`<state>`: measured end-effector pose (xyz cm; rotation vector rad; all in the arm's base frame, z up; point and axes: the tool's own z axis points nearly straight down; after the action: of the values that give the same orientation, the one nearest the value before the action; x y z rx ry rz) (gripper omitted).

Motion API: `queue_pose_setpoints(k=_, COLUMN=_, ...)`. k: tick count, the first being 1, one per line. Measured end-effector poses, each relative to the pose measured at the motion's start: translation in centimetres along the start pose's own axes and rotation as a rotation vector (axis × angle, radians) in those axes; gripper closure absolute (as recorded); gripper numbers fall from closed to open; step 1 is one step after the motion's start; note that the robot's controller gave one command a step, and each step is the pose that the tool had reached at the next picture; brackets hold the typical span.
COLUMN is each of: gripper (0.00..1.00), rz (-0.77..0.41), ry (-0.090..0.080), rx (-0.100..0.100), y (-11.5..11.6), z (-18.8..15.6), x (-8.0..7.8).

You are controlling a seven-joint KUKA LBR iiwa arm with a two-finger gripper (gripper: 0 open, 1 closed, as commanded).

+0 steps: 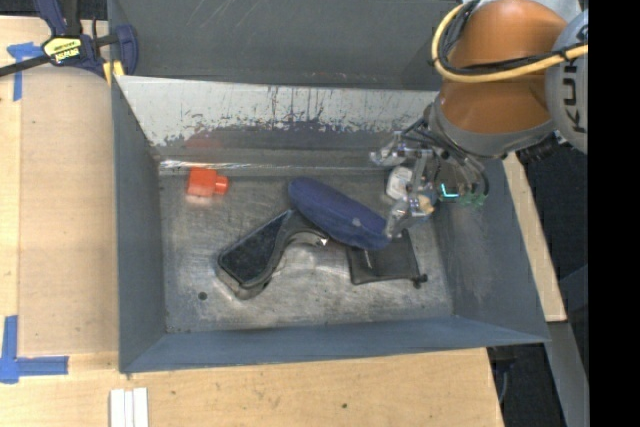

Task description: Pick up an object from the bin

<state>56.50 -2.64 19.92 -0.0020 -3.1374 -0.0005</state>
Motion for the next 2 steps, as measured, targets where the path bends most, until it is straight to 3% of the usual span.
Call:
queue_pose_setpoints(k=1, gripper=0.0, rz=-0.093, ry=-0.012, rx=0.0, y=-4.11, z=12.72, x=0.98)
queue_pose_setpoints(k=2, gripper=1.0, rz=-0.095, ry=-0.024, rx=0.003, y=-4.09, z=12.09, x=0.59)
